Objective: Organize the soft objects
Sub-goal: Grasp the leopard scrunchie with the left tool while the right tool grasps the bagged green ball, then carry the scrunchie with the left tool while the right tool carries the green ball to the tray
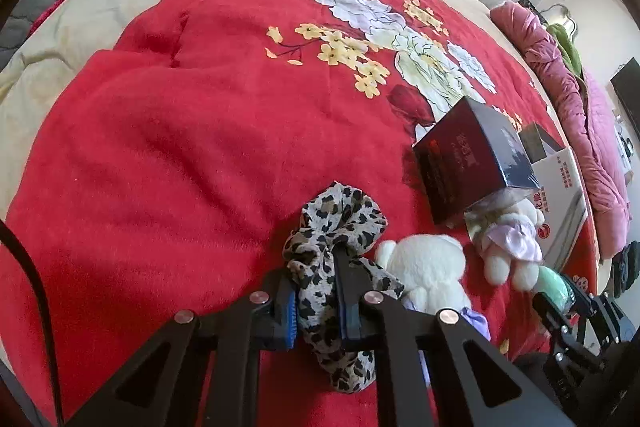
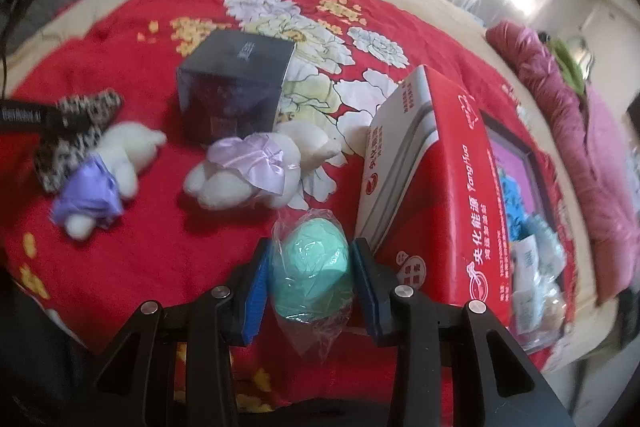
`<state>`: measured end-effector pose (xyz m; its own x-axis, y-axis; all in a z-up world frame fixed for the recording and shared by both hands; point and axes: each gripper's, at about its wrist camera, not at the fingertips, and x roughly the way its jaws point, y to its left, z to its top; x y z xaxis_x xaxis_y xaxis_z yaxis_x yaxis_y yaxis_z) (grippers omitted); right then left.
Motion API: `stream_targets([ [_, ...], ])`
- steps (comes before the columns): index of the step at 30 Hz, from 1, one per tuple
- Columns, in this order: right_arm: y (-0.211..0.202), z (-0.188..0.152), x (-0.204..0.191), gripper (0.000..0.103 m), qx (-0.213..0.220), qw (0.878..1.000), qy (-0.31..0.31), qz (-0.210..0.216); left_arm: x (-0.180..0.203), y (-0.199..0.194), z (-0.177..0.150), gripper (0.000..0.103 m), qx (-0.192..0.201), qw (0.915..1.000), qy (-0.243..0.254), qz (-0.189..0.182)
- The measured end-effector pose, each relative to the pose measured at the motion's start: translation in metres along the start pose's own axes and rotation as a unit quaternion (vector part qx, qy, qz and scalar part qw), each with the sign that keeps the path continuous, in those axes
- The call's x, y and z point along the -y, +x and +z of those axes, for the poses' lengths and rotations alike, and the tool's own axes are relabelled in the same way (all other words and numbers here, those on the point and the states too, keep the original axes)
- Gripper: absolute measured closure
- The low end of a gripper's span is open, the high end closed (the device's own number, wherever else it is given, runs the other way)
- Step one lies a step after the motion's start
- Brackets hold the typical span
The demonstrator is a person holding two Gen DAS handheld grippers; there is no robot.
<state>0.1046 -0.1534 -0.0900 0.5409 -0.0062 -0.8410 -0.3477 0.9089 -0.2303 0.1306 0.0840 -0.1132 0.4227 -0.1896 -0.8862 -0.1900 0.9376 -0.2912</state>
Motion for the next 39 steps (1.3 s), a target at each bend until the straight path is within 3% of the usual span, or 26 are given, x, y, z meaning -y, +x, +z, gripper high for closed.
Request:
stream_targets([
  [11,-0.011,-0.004,0.005,0.062,0.008,0.997,0.043,0.056,0.005,-0.013,-0.007,0.089,0.015,0.9998,0.008,0.008],
  [29,-0.038,-0.01,0.014,0.062,0.041,0.995,0.064,0.071,0.021,-0.045,-0.02,0.089,0.05,0.9972,0.035,0.043],
  [39,-0.045,-0.013,0.023,0.062,0.051,0.992,0.087,0.08,0.033,-0.061,-0.028,0.089,0.06,0.996,0.049,0.044],
])
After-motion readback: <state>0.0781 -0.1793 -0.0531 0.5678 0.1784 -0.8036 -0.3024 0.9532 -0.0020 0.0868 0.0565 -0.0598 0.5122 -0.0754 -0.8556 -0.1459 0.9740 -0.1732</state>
